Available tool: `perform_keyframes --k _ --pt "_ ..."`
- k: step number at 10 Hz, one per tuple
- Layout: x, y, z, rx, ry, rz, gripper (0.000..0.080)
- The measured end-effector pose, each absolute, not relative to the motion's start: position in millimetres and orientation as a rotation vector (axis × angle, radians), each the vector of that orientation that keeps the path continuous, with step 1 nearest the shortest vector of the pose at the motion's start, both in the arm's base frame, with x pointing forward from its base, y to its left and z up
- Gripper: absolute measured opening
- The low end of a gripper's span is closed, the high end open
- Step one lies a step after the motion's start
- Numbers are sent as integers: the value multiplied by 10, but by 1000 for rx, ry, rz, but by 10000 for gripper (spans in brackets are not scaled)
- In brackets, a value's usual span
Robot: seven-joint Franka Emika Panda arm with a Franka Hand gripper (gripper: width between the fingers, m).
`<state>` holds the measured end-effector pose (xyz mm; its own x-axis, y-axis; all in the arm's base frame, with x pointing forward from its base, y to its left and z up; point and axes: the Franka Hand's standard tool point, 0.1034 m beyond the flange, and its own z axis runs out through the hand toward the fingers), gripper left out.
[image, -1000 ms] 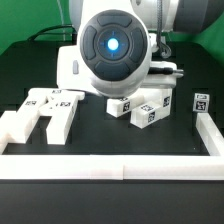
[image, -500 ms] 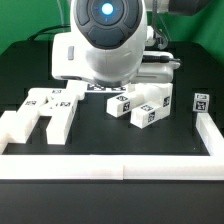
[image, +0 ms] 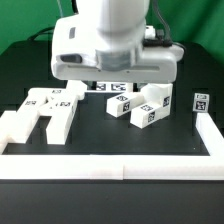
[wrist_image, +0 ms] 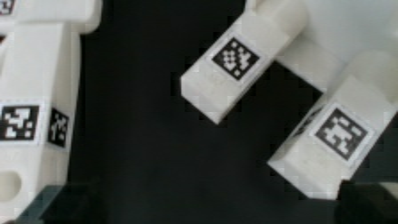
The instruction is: Assemble chair
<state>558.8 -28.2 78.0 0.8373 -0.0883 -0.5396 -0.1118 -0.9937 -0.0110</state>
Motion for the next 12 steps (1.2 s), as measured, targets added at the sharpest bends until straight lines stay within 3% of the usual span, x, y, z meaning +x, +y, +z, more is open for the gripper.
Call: perform_keyframes --k 3,6,12 --pt "5601 -459 790 -3044 57 525 649" --pt "5820 -595 794 -3114 42 190 649" --pt "5721 -828 647 -3133 83 180 649"
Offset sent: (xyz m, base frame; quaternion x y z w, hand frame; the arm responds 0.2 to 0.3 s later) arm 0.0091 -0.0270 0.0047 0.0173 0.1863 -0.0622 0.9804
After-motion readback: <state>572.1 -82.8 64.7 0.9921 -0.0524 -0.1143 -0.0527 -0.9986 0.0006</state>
